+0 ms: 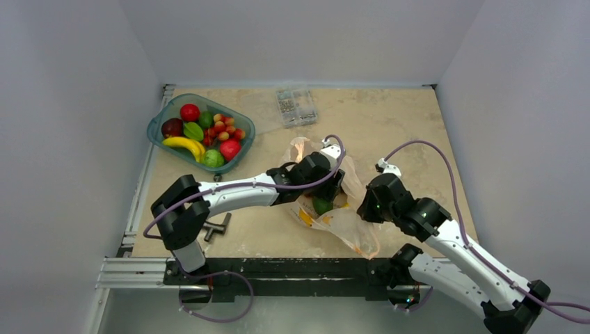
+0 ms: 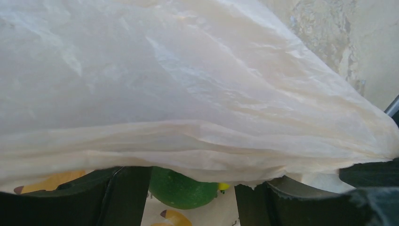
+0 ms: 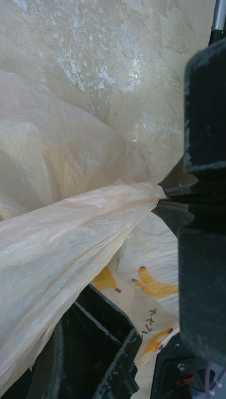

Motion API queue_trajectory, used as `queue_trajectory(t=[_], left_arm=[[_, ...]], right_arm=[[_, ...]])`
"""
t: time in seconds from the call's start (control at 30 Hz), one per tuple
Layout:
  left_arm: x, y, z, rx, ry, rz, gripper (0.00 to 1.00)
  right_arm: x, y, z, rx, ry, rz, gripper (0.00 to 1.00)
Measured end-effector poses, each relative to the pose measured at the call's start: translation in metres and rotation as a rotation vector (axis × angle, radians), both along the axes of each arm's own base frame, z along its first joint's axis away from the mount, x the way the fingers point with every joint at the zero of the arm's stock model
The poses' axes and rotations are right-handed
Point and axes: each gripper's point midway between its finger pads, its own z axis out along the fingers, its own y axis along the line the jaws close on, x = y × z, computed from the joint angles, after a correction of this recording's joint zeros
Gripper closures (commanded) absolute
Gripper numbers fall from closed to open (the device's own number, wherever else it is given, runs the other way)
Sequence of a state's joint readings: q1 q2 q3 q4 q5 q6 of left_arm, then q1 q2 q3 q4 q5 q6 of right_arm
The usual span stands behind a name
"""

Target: Take the fake fruits out of the plastic bag

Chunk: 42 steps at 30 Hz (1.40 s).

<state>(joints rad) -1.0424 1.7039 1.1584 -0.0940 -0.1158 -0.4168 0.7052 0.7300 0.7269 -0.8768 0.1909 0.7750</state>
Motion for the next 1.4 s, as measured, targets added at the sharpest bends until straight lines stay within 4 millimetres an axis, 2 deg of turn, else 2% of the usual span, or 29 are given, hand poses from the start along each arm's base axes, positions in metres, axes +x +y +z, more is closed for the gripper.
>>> queue_trajectory(t=[0.17, 0.3, 0.47, 0.57, 0.9, 1.23, 1.3, 1.4], left_arm=[[0.007, 0.01, -0.01, 0.033, 0.021, 0.015, 0.38], [0.0, 0.012, -0.017, 0.056, 0.038, 0.011, 0.37], [-0.013, 0.021, -0.04, 0.107, 0.08, 0.01, 0.36], [-0.015, 0.02, -0.051, 0.127, 0.094, 0.007, 0.36], [0.0, 0.004, -0.054, 0.141, 0.065, 0.028, 0.36], [0.003, 0.001, -0.056, 0.15, 0.053, 0.035, 0.48], [0.003, 0.001, -0.056, 0.15, 0.052, 0.035, 0.52], [0.003, 0.001, -0.056, 0.151, 0.052, 0.036, 0.64]], right_arm=[[0.002, 0.002, -0.005, -0.005, 0.004, 0.005, 1.0], [0.004, 0.005, -0.005, -0.001, -0.001, 0.011, 1.0], [0.006, 0.009, -0.002, 0.017, -0.011, 0.025, 1.0], [0.007, 0.011, -0.002, 0.023, -0.014, 0.027, 1.0], [0.007, 0.011, -0.004, 0.024, -0.014, 0.028, 1.0], [0.01, 0.008, -0.004, 0.013, -0.024, 0.005, 1.0], [0.01, 0.008, -0.004, 0.013, -0.023, 0.005, 1.0], [0.01, 0.008, -0.005, 0.01, -0.018, 0.003, 1.0]])
